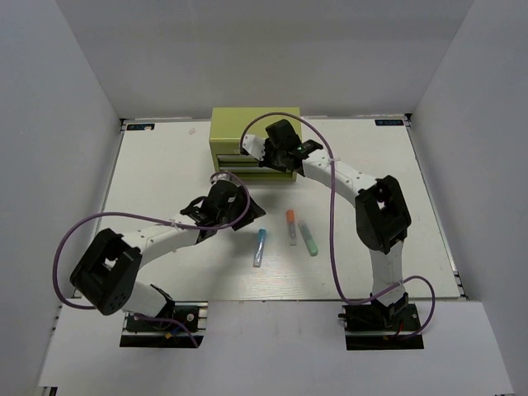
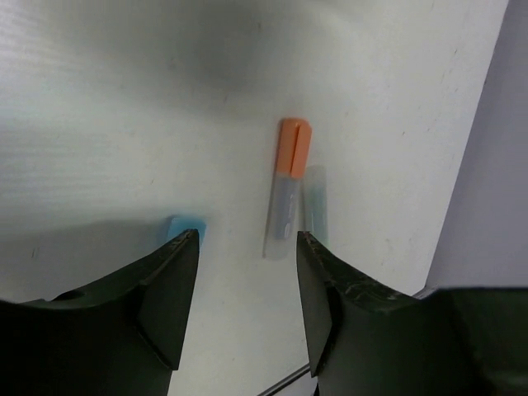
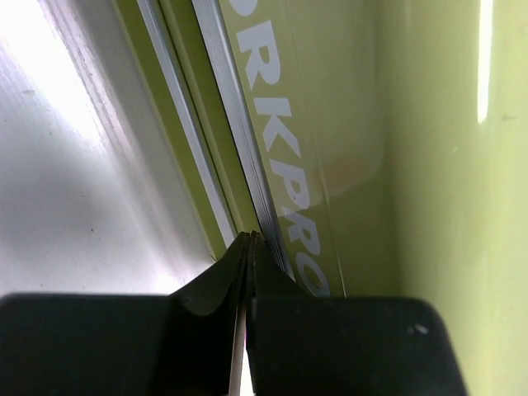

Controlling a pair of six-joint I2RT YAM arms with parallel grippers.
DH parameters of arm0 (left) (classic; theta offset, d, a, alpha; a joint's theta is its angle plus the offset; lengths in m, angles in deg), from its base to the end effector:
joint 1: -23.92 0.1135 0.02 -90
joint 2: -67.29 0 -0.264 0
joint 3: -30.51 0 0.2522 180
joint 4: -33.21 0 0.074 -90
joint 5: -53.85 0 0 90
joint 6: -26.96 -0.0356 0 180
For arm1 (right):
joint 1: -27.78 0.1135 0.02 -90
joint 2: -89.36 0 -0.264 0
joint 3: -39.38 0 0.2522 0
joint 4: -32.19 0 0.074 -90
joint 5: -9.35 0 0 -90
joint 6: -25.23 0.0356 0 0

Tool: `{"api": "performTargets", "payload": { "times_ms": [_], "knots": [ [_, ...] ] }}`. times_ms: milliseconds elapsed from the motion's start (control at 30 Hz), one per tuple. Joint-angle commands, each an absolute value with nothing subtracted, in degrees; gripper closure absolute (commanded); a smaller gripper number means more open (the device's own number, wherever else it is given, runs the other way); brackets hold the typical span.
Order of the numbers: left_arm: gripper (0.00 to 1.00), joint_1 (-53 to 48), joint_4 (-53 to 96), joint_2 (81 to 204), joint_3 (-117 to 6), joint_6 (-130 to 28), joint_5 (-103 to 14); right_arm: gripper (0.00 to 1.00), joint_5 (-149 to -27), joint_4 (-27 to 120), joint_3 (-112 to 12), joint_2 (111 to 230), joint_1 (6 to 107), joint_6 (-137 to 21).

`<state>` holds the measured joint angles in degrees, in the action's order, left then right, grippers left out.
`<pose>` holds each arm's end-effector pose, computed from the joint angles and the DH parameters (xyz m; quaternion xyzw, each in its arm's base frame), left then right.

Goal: Sort the stationery into containers
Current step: Close the drawer, then open the drawer

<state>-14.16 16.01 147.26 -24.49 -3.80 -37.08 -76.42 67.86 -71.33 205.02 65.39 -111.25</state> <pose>0.2231 -0.1755 0.1934 -0.1646 0.8992 -0.3093 0.2622 0.3729 0.2840 0.2584 -0.5966 0.6846 -0.0657 0.4136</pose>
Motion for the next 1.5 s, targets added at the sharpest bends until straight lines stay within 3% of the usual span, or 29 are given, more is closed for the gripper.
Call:
{"api": "performTargets", "payload": {
  "times_ms": [0, 167, 300, 400, 433, 700, 800, 1167, 1467],
  "knots": [
    [0.39, -12.64, 21.63, 149.29, -27.02, -1.44, -38.86, 1.0, -72.72, 61.85, -73.25, 203.8, 64.08, -111.09],
    [0.41, -8.26, 34.19, 151.84, -23.6, 6.12, -39.49, 0.98, -99.21, 77.31, -73.53, 196.52, 63.55, -115.28],
    [0.44, -6.4, 44.04, 156.14, -22.2, 12.45, -40.01, 0.87, -105.16, 68.93, -62.83, 184.06, 63.73, -114.78],
    [0.45, -5.26, 51.95, 159.91, -21.58, 17.02, -38.09, 0.43, -101.93, 64.43, -60.96, 182.09, 63.55, -114.16],
    [0.45, -5.26, 53.8, 160.71, -21.58, 18.07, -37.3, 0.1, -97.91, 62.93, -60.52, 182.09, 63.55, -114.34],
    [0.4, -5.26, 59.87, 167.22, -24.48, 25.54, -27.1, 0.1, -88.74, 57.2, -63.58, 187.53, 62.68, -113.38],
    [0.38, -5.26, 62.77, 168.81, -25.08, 27.04, -23.94, 0.18, -87.42, 60.18, -68.49, 191.75, 62.41, -112.58],
    [0.38, -5.26, 63.22, 174.87, -28.42, 32.15, -20.5, 0.16, -83.98, 61.33, -75.02, 200.19, 62.06, -112.14],
    [0.44, -5.26, 66.2, 179.52, -29.57, 34.43, -17.7, 0.25, -85.48, 66.61, -75.29, 200.9, 61.53, -112.05]
  ]
}}
